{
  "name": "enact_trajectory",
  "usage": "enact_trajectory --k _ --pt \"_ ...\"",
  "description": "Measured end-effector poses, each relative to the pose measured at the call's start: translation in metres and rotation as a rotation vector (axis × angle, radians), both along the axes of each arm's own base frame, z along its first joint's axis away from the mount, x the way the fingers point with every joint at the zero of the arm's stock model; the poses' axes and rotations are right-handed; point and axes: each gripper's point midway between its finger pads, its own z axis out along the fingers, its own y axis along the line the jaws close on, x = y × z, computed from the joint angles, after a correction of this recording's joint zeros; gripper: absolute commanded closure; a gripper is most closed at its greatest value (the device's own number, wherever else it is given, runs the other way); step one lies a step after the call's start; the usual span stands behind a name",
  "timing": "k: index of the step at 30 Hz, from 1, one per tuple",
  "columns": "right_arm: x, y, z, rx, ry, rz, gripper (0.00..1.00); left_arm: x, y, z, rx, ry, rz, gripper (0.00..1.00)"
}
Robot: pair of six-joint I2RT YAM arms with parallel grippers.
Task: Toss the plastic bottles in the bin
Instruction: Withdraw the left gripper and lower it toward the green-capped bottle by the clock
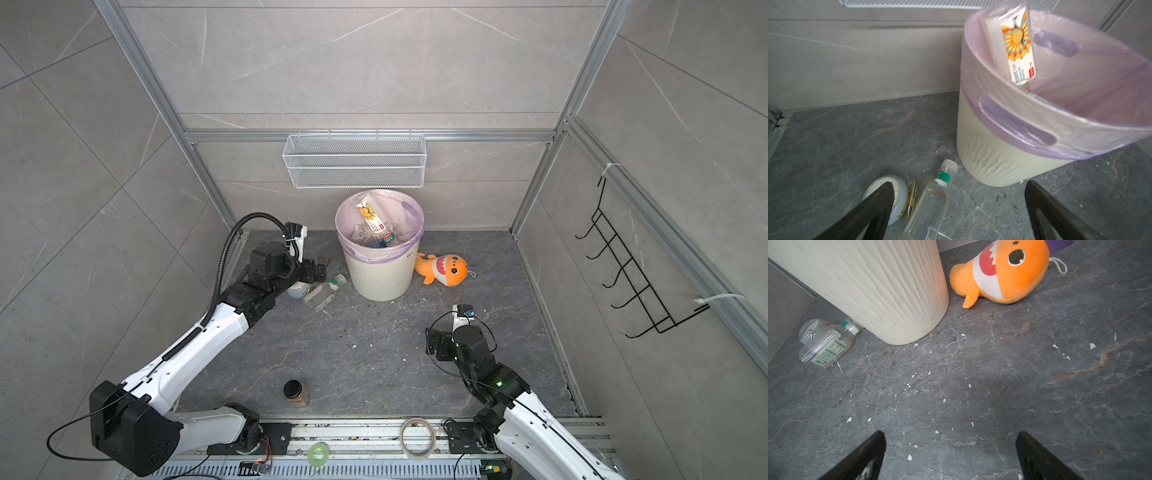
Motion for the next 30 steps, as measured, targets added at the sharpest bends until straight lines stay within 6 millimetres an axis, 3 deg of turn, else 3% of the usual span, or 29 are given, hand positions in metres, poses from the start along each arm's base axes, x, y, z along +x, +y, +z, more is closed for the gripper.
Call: enact_trajectory --k 14,25,30 --pt "0.0 0.0 0.0 0.0 0.0 0.0 0.01 0.013 0.011 -0.103 0.18 0.256 0.074 0.0" --pt "0.0 0.001 -0.003 -0.006 0.009 0.003 0.01 0.019 0.011 -0.165 0.233 0.414 0.061 0.02" --pt "0.0 0.001 -0.004 -0.008 0.013 0.004 0.01 0.023 0.011 -0.178 0.233 0.452 0.058 0.02"
